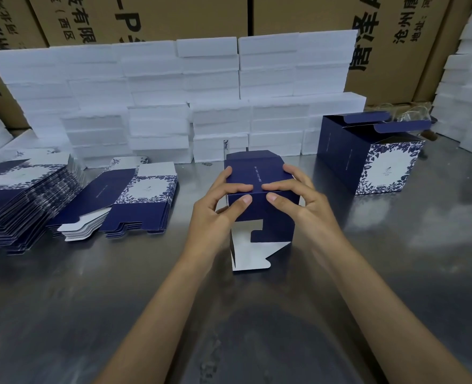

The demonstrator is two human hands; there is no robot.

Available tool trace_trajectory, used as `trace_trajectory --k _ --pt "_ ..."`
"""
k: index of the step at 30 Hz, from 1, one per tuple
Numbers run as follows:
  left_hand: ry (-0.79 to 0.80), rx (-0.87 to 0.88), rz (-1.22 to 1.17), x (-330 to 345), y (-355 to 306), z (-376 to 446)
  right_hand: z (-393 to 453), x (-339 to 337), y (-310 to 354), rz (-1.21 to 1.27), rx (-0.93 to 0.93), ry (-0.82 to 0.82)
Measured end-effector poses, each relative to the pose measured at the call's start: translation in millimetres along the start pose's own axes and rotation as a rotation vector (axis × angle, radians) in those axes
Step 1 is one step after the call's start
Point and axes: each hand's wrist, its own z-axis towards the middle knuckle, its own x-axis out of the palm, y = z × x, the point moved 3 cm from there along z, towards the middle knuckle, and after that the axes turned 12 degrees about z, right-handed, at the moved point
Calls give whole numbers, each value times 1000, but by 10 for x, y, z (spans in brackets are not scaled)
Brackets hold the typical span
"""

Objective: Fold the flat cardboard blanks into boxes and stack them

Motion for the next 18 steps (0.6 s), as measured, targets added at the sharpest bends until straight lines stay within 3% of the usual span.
trace_trajectory --k 18 --pt "59 -37 -58 -44 15 34 103 -163 -104 124 10 -12"
